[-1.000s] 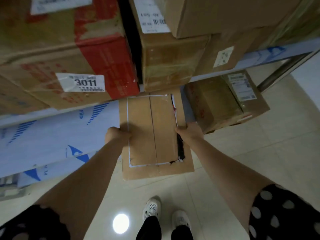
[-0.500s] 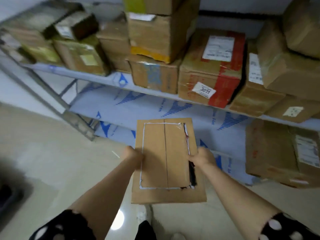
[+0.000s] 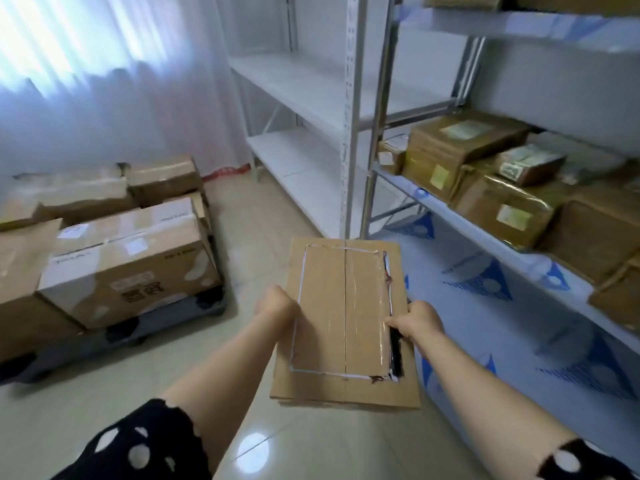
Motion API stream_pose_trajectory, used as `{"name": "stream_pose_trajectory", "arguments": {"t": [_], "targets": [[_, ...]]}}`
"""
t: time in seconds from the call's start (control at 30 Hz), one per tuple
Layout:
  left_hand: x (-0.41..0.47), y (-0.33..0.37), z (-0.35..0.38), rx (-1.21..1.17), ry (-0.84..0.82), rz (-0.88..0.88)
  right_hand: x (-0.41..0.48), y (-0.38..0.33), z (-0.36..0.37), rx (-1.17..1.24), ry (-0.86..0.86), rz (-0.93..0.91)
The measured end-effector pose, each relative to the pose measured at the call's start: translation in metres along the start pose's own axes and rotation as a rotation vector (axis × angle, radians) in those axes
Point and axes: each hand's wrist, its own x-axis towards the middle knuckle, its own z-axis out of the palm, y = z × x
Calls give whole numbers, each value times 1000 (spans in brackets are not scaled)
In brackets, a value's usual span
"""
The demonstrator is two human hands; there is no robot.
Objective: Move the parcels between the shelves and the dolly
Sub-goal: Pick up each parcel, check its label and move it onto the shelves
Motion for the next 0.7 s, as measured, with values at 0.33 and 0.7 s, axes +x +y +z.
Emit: {"name": "stream_pose_trajectory", "arguments": {"t": [0.33, 0.7], "targets": [[160, -72, -185, -127, 170, -148, 58, -231, 145, -122, -116, -209], [371, -37, -231, -366, 127, -256, 238, -390, 215, -205, -164, -266]]}}
